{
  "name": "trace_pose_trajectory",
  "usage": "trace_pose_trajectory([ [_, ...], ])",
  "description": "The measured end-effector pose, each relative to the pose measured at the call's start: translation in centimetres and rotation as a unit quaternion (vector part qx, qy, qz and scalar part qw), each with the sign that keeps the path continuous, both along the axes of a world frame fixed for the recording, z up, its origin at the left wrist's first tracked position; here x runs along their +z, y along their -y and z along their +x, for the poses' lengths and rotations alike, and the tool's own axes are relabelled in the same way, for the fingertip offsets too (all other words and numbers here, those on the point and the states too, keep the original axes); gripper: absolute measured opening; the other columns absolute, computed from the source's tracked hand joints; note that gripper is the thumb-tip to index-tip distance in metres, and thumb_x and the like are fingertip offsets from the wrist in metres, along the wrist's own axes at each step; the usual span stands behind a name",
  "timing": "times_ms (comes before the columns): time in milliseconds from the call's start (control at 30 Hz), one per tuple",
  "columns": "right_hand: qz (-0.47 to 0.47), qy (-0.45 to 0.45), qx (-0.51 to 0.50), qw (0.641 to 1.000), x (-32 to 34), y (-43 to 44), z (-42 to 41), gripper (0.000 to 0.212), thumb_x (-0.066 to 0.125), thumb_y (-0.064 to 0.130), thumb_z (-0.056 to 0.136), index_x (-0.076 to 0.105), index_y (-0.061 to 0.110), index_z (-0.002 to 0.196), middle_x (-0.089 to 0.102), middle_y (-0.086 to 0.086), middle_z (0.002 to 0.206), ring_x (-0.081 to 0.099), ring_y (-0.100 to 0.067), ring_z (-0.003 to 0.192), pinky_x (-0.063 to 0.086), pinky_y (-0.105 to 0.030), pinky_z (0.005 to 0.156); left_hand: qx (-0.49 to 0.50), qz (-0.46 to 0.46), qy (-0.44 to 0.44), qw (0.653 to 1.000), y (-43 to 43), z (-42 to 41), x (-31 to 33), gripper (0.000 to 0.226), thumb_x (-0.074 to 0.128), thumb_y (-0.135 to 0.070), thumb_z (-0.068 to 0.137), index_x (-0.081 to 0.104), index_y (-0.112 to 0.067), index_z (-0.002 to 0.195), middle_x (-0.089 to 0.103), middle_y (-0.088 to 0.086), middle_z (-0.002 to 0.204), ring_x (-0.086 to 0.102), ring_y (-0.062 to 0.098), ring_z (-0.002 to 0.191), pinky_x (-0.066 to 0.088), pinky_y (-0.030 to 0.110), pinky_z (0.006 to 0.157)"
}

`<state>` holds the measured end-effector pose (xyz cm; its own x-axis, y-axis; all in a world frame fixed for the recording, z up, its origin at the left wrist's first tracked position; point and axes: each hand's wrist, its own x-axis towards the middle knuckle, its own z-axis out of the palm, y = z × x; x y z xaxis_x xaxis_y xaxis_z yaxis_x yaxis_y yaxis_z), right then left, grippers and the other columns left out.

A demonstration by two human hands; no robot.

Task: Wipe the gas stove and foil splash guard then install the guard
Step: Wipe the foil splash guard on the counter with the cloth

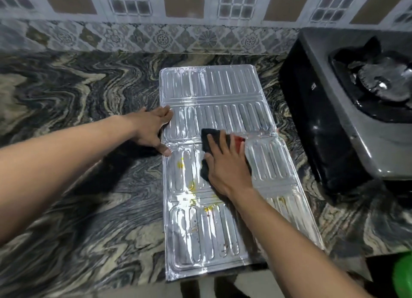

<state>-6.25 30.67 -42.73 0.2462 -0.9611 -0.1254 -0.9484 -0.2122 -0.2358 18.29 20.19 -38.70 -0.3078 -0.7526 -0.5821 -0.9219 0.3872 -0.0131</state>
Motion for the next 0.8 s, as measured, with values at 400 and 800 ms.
trace_pose_trajectory([
  [400, 0.006, -0.001, 0.193, 0.981, -0.2, -6.9, 4.1, 0.055, 0.023, 0.036, 0.105, 0.024, 0.018, 0.156, 0.019, -0.009, 0.163, 0.009, -0.033, 0.151, 0.003, -0.051, 0.122, -0.003, 0.003, -0.025, 1.0, 0.2, 0.3, -0.4, 0.135, 0.066, -0.077, 0.066, -0.015, -0.017, 0.156, -0.021, 0.001, 0.163, -0.011, 0.019, 0.152, 0.001, 0.054, 0.121],
  [800, 0.003, -0.018, -0.081, 0.997, -0.2, -2.5, -8.6, 0.056, 0.017, 0.038, 0.106, 0.009, 0.017, 0.158, 0.005, -0.012, 0.164, -0.002, -0.032, 0.151, -0.004, -0.049, 0.122, 0.009, -0.004, -0.018, 1.0, -0.3, -0.1, -0.4, 0.134, 0.066, -0.076, 0.067, -0.016, -0.017, 0.155, -0.021, 0.001, 0.163, -0.012, 0.018, 0.152, 0.0, 0.055, 0.121],
])
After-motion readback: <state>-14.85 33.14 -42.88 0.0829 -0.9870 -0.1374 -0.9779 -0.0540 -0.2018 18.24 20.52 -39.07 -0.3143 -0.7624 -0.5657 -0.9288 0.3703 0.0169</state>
